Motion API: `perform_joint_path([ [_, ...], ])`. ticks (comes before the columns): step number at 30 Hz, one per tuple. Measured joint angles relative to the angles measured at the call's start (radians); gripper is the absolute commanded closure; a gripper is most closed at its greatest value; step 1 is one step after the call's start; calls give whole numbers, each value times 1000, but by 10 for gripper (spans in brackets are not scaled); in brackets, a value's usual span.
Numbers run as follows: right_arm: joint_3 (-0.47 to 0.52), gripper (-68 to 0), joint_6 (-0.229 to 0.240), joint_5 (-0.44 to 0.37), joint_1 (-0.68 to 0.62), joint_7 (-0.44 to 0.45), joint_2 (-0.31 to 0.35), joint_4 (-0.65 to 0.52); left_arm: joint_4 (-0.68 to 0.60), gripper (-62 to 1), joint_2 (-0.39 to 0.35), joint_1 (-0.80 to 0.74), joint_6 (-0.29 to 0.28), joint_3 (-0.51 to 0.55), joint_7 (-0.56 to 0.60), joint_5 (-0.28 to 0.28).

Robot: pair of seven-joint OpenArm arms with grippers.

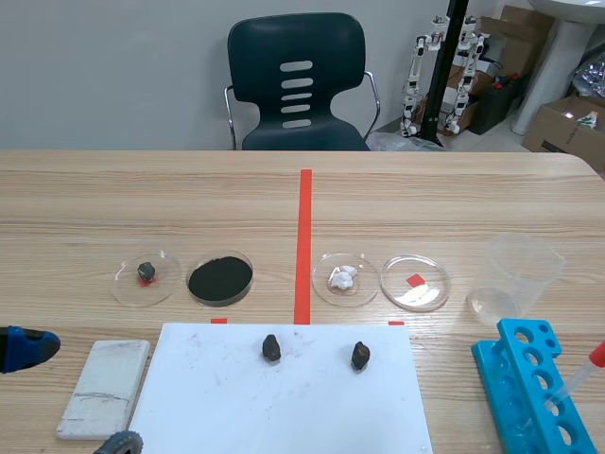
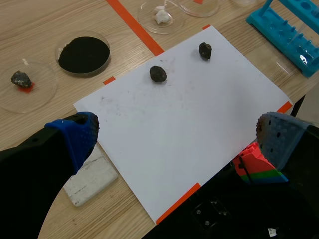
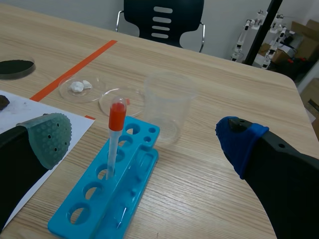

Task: Pick up the dropper by the top with the right hand

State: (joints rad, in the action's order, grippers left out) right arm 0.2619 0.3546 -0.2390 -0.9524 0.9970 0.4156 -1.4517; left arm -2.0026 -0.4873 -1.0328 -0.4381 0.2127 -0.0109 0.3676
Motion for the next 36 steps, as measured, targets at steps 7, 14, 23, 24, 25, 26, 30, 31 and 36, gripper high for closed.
perform_joint_path([
  [7,-113,-604,-1,22,114,3,0,78,0,-623,0,0,0,0,0,0],
  [14,-171,-604,-19,18,179,17,0,105,0,-623,0,0,0,0,0,0],
  [23,-195,-604,-22,-17,196,20,0,110,0,-623,0,0,0,0,0,0],
  [24,-195,-604,-22,-16,196,20,0,110,0,-623,0,0,0,0,0,0],
  [25,-195,-604,-22,-16,196,20,0,110,0,-623,0,0,0,0,0,0],
  [26,-197,-604,-22,-18,196,20,0,110,0,-623,0,0,0,0,0,0],
  [30,-209,-604,-22,-45,196,15,0,116,0,-623,0,0,0,0,0,0],
  [31,-212,-604,-22,-64,196,15,0,122,0,-623,0,0,0,0,0,0],
  [36,-212,-604,-23,-76,195,16,0,140,0,-623,0,0,0,0,0,0],
])
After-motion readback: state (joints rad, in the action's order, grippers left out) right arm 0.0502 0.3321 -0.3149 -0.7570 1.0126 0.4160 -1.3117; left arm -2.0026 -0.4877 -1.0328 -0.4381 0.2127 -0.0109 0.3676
